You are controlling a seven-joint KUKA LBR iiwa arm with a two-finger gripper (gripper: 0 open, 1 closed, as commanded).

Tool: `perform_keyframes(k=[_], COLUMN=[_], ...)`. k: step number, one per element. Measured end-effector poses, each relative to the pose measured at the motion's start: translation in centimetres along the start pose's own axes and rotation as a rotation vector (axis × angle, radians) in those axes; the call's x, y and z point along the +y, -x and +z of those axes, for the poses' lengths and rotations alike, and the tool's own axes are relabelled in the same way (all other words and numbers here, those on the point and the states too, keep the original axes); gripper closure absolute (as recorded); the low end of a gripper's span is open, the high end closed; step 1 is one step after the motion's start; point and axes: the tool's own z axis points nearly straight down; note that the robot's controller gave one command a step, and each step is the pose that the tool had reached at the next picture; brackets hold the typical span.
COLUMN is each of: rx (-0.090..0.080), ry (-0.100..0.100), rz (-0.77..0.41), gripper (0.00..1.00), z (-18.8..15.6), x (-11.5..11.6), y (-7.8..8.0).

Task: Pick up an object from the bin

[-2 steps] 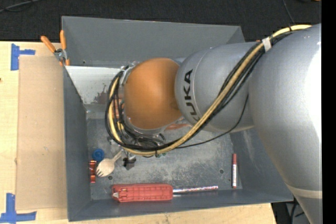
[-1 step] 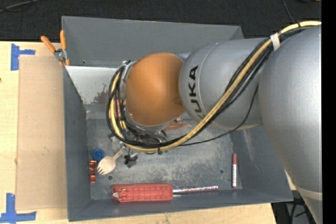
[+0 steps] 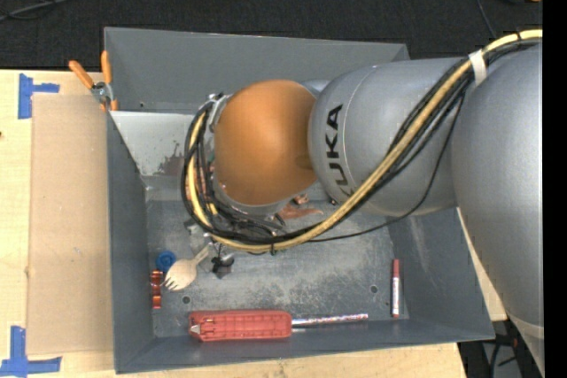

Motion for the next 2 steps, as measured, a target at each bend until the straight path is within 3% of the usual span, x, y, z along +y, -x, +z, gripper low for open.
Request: perform_keyframes(k=[1,2], rx=[0.009,0.002], ry=[0.002,0.001], rz=[0.002,0.002], gripper=[1.00,1.00], z=[-2.6,-7.3], x=[0.1,0.1], y=[-0.2,0.0])
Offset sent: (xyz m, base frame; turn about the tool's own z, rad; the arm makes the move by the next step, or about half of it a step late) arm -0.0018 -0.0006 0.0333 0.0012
